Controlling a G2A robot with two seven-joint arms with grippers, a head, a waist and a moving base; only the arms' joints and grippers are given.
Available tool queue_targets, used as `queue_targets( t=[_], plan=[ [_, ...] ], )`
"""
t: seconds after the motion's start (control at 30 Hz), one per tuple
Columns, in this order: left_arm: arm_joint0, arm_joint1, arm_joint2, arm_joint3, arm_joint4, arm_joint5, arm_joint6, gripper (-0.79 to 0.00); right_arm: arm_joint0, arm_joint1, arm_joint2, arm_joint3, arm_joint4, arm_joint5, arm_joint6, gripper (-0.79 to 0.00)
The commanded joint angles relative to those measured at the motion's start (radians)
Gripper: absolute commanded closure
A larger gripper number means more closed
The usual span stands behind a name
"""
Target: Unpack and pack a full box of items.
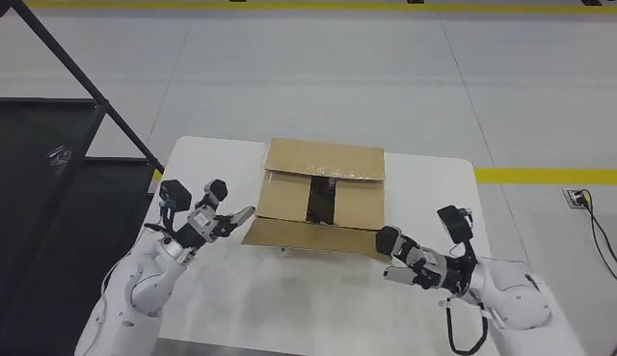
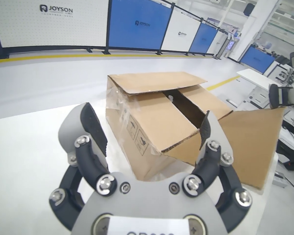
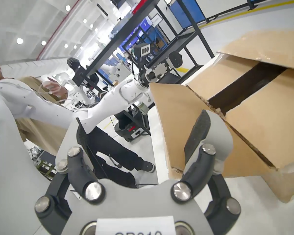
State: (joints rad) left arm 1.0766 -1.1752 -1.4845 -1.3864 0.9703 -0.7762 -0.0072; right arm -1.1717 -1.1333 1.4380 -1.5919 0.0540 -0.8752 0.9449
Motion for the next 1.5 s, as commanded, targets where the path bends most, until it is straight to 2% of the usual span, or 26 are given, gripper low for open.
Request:
queue_targets(
  t=[0.0,0.17,0.33,0.5,0.57,0.6,0.93,1.1,1.27,1.47],
  plan=[
    [0.005,0.006,-0.003,-0.006,0.024,-0.043,-0.029,-0.785,-0.013,0.010,0.001,-0.005,-0.080,-0.008,-0.008,-0.785],
    [0.013,0.018,0.003,-0.006,0.085,-0.100,-0.083,-0.785,-0.030,0.015,-0.019,-0.030,-0.180,0.000,-0.048,-0.785],
    [0.018,0.025,0.021,-0.002,0.156,-0.104,-0.109,-0.785,-0.030,0.015,-0.032,-0.051,-0.135,0.103,-0.114,-0.785],
    [0.022,0.027,0.040,0.001,0.204,-0.067,-0.108,-0.785,0.030,0.008,-0.053,-0.042,0.054,0.398,-0.167,-0.785],
    [0.024,0.027,0.049,0.002,0.217,-0.053,-0.103,-0.785,0.068,0.002,-0.047,-0.024,0.084,0.560,-0.278,-0.785],
    [0.024,0.027,0.053,0.003,0.221,-0.049,-0.101,-0.785,0.074,0.001,-0.042,-0.022,0.067,0.589,-0.322,-0.785],
    [0.034,0.030,0.059,0.007,0.210,-0.008,-0.088,-0.785,0.074,0.001,-0.042,-0.022,0.067,0.589,-0.322,-0.785],
    [0.034,0.030,0.059,0.007,0.210,-0.008,-0.088,-0.785,0.129,-0.012,-0.109,-0.002,0.112,0.763,-0.340,-0.785],
    [0.034,0.030,0.059,0.007,0.210,-0.008,-0.088,-0.785,0.257,-0.035,-0.180,0.112,0.204,0.976,-0.375,-0.785],
    [0.056,0.032,0.062,-0.015,0.195,0.013,-0.075,-0.785,0.365,-0.060,-0.226,0.263,0.298,1.024,-0.422,-0.785]
  ],
)
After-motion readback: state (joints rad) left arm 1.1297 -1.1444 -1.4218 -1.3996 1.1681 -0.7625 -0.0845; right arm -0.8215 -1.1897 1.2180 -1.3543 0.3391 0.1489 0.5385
